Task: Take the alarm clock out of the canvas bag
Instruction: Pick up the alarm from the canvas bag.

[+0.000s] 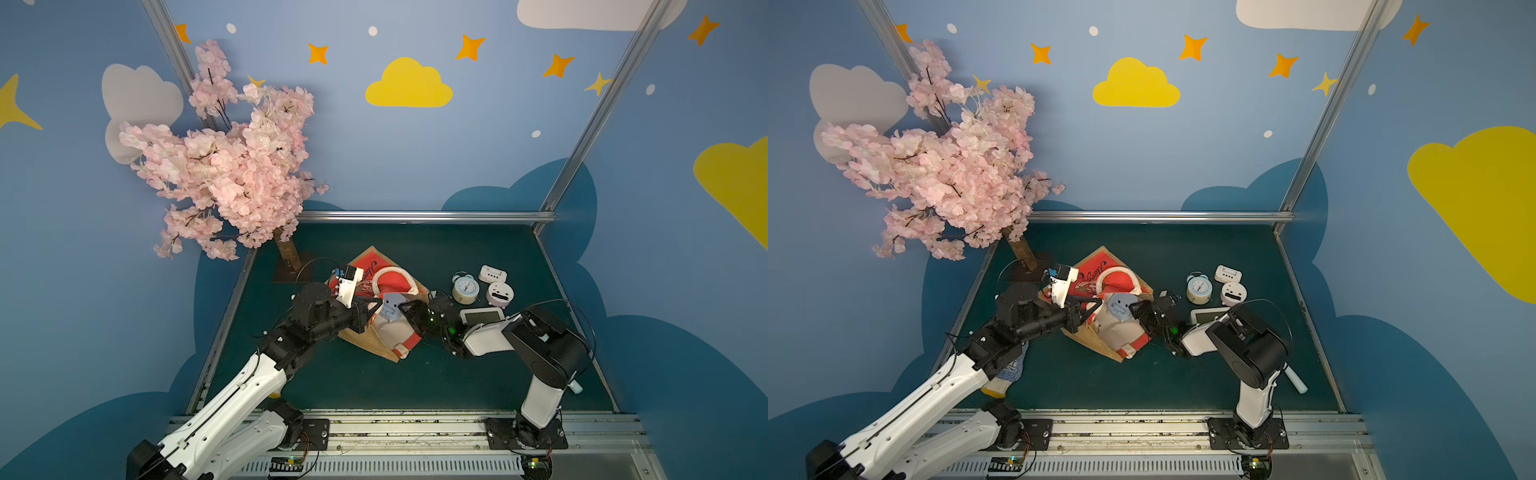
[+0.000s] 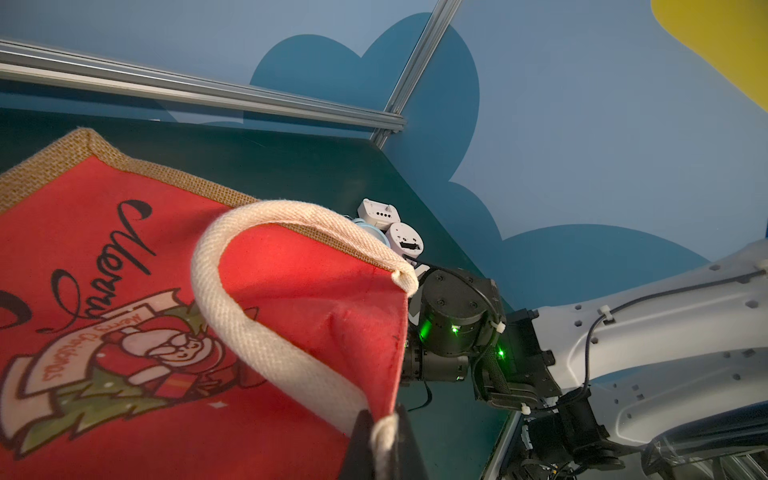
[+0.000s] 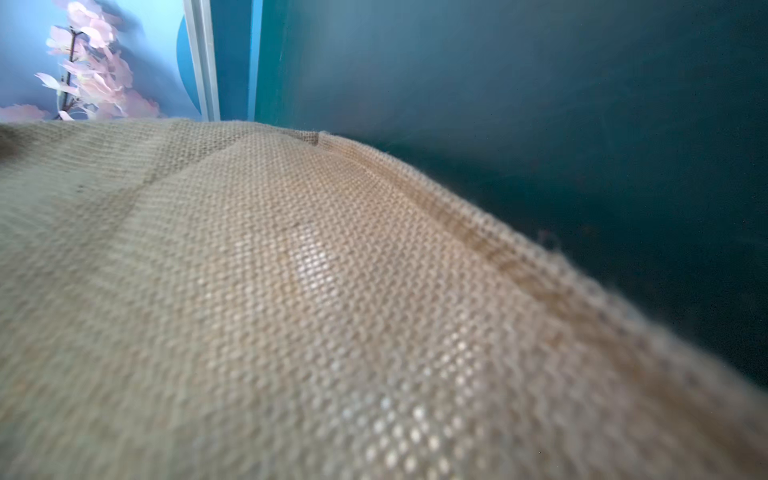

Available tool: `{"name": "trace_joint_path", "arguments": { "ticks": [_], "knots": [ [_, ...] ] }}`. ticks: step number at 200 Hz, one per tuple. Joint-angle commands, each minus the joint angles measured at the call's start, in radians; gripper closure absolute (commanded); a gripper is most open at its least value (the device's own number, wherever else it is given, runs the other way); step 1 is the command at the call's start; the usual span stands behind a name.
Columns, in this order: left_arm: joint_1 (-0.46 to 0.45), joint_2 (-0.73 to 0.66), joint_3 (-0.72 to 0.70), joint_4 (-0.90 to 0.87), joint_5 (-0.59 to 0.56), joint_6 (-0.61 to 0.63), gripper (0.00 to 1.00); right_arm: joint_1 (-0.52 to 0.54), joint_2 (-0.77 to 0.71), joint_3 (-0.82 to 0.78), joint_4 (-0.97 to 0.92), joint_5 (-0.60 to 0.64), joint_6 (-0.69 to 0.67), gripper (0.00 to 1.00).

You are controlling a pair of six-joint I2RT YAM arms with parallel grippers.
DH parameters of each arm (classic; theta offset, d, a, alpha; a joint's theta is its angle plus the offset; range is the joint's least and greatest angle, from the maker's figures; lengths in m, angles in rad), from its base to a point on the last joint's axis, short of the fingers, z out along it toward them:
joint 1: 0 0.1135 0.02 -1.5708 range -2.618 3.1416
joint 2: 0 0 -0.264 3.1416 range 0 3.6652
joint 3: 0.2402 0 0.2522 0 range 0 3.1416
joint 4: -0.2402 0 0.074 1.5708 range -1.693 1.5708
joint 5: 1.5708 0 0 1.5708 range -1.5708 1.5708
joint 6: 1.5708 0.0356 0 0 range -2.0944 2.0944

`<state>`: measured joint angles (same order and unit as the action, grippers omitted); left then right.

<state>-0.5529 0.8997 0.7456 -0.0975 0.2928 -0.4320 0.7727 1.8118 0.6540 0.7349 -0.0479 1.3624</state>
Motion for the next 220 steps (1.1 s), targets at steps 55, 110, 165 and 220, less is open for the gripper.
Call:
{"name": "trace_joint_path", "arguments": {
  "ticks": [55,110,165,220],
  "knots": [
    [-0.024,0.018,0.014,0.170,0.077,-0.030,0.92,-0.008,0.127,0.071,0.102,-0.051,-0.022,0.33],
    [-0.026,0.018,0.013,0.175,0.078,-0.032,0.93,-0.009,0.191,0.061,0.278,-0.065,0.019,0.30],
    [-0.027,0.000,0.005,0.165,0.058,-0.029,0.93,-0.007,0.183,0.050,0.406,-0.111,0.012,0.36],
    [-0.027,0.005,-0.005,0.194,0.078,-0.041,0.93,-0.005,0.212,0.060,0.435,-0.132,0.054,0.46]
  ]
}}
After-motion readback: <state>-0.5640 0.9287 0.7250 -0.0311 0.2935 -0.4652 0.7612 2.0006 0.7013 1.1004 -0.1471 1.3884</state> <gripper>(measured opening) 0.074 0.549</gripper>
